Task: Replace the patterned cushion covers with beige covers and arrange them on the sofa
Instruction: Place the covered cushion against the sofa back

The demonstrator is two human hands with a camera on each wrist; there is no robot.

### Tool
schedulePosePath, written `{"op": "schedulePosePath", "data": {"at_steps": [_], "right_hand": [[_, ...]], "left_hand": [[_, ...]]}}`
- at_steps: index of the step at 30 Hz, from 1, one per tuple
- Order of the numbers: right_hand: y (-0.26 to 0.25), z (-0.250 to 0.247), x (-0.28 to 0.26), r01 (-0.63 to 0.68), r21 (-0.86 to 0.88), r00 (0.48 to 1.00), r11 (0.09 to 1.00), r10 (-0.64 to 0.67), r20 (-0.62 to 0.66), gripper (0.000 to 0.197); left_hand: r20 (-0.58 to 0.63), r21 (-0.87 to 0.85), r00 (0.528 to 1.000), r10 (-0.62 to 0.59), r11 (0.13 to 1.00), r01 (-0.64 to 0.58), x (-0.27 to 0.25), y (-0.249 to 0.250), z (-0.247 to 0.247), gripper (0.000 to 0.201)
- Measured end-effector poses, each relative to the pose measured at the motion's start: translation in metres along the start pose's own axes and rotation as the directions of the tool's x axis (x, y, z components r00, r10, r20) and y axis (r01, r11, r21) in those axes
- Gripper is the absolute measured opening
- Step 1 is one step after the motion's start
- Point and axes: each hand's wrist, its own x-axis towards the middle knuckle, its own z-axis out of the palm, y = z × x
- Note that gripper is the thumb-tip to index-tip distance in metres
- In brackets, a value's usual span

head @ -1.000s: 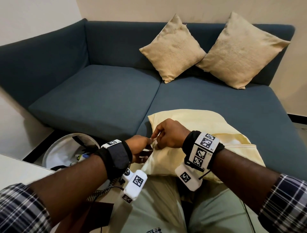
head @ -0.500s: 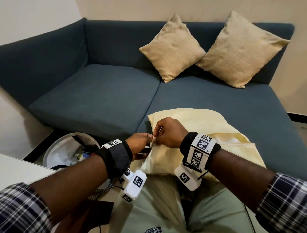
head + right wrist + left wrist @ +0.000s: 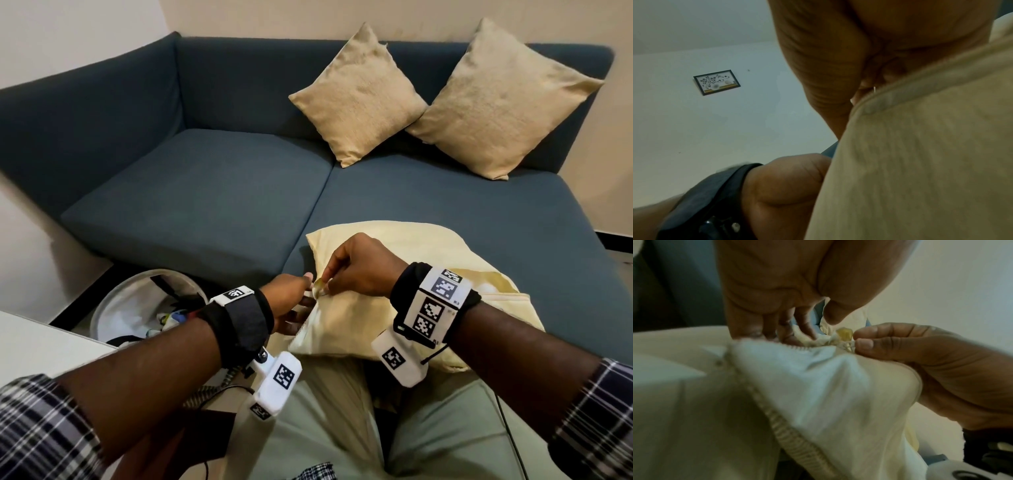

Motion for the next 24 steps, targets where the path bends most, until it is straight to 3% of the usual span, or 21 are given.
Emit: {"op": "schedulePosePath", "data": {"at_steps": [5, 9, 13, 15, 18, 20, 24], "right_hand": [[-0.003, -0.002, 0.001, -0.048, 0.026, 0.998, 0.999, 0.049, -0.037, 0.006], [-0.01, -0.001, 0.01, -0.08, 0.055, 0.988, 0.995, 0.086, -0.125, 0.003], [-0.012, 0.0, 0.012, -0.063, 0.061, 0.988, 0.996, 0.071, -0.139, 0.002], [-0.012, -0.002, 0.013, -0.043, 0.086, 0.985, 0.995, 0.056, -0.162, 0.003], [-0.011, -0.004, 0.013, -0.027, 0.184, 0.984, 0.983, 0.058, -0.166, 0.005], [-0.011, -0.005, 0.013, -0.019, 0.276, 0.984, 0.961, 0.068, -0.166, 0.006], [-0.011, -0.011, 0.011, -0.041, 0.297, 0.983, 0.954, 0.091, -0.157, 0.007]], "left_hand": [[0.129, 0.065, 0.981, -0.144, 0.988, 0.137, -0.005, 0.004, -0.002, 0.047], [0.17, -0.073, 0.98, -0.101, 0.991, 0.114, -0.007, 0.006, 0.002, 0.024], [0.144, -0.053, 0.987, -0.064, 0.996, 0.072, -0.002, 0.008, -0.001, 0.026], [0.103, -0.057, 0.993, -0.057, 0.996, 0.063, 0.005, 0.007, -0.003, 0.046], [0.292, -0.22, 0.95, -0.107, 0.96, 0.176, 0.016, 0.004, -0.002, 0.086], [0.402, -0.297, 0.911, -0.09, 0.929, 0.223, 0.009, 0.007, -0.002, 0.077], [0.328, -0.355, 0.943, 0.058, 0.933, 0.066, 0.004, 0.017, -0.001, 0.028]]}}
